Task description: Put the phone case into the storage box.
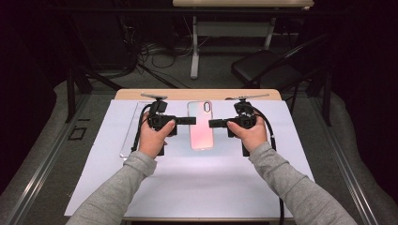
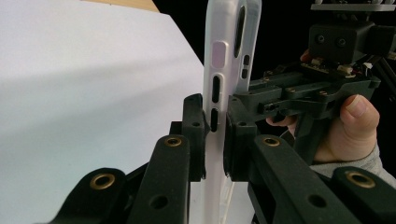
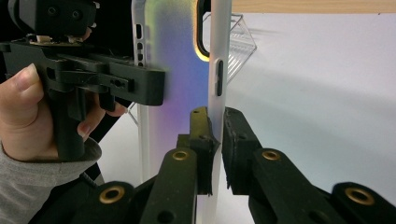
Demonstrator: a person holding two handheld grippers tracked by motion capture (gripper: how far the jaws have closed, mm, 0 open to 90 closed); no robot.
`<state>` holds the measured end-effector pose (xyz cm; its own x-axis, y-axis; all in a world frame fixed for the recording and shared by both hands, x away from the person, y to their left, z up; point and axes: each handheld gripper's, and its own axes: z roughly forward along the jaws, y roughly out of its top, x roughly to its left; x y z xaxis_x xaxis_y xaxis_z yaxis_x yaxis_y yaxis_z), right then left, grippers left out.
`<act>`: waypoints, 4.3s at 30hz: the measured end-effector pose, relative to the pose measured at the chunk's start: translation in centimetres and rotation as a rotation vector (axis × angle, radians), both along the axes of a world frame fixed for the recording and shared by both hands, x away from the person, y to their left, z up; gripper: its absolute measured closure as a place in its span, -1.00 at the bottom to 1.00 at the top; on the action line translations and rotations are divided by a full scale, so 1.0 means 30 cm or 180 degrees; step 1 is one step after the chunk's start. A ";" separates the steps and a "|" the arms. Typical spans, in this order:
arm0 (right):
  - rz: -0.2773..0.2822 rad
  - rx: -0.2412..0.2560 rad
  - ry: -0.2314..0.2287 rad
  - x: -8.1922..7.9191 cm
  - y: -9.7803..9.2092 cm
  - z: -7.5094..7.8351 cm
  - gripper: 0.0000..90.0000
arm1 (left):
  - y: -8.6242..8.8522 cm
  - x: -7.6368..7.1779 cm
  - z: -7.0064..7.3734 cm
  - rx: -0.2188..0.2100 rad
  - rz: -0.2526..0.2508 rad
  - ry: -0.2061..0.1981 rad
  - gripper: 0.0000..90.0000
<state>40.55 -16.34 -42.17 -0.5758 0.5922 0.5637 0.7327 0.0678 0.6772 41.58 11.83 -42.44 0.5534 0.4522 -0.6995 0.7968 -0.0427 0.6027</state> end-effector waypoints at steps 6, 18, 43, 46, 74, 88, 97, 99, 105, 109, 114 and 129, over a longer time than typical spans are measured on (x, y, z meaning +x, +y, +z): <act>-0.0007 0.0016 -0.0004 0.000 -0.001 0.000 0.85 | 0.000 0.001 0.002 0.0004 -0.0001 -0.0008 0.81; -0.0019 0.0048 -0.0006 -0.002 -0.001 -0.002 0.86 | 0.001 0.000 0.003 -0.0026 0.0031 -0.0011 0.80; -0.0096 0.0019 -0.0046 -0.001 -0.013 -0.013 0.86 | 0.000 -0.006 0.005 0.0076 0.0069 -0.0132 0.41; -0.0108 0.0014 -0.0042 -0.001 -0.014 -0.013 0.86 | 0.001 -0.007 0.005 0.0112 0.0077 -0.0194 0.38; -0.0275 -0.0152 -0.0298 -0.014 -0.011 -0.024 0.85 | -0.017 -0.037 0.005 0.0628 0.0336 -0.0921 -0.02; -0.0355 -0.0238 -0.0433 -0.023 0.005 -0.045 0.85 | -0.030 -0.050 0.010 0.0867 0.0407 -0.1135 -0.03; -0.0435 -0.0206 -0.0505 -0.028 0.010 -0.054 0.85 | -0.039 -0.053 0.016 0.0916 0.0423 -0.1143 0.02; -0.0442 -0.0215 -0.0527 -0.029 0.011 -0.056 0.85 | -0.038 -0.052 0.017 0.0924 0.0426 -0.1141 0.02; -0.0499 -0.0230 -0.0593 -0.031 0.014 -0.057 0.85 | -0.039 -0.046 0.017 0.0927 0.0482 -0.1156 0.02; -0.0525 -0.0229 -0.0608 -0.027 0.018 -0.061 0.86 | -0.042 -0.042 0.017 0.0949 0.0511 -0.1186 0.02; -0.0559 -0.0235 -0.0635 -0.020 0.024 -0.067 0.85 | -0.046 -0.032 0.014 0.0960 0.0569 -0.1201 0.03; -0.0663 -0.0261 -0.0621 0.002 0.028 -0.083 0.85 | -0.061 -0.005 0.009 0.0922 0.0716 -0.1173 0.10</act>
<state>40.60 -15.48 -44.66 -0.5299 0.7479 0.3998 0.5932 -0.0100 0.8050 41.44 9.99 -42.17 0.6063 0.7344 -0.3051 0.5425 -0.1015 0.8339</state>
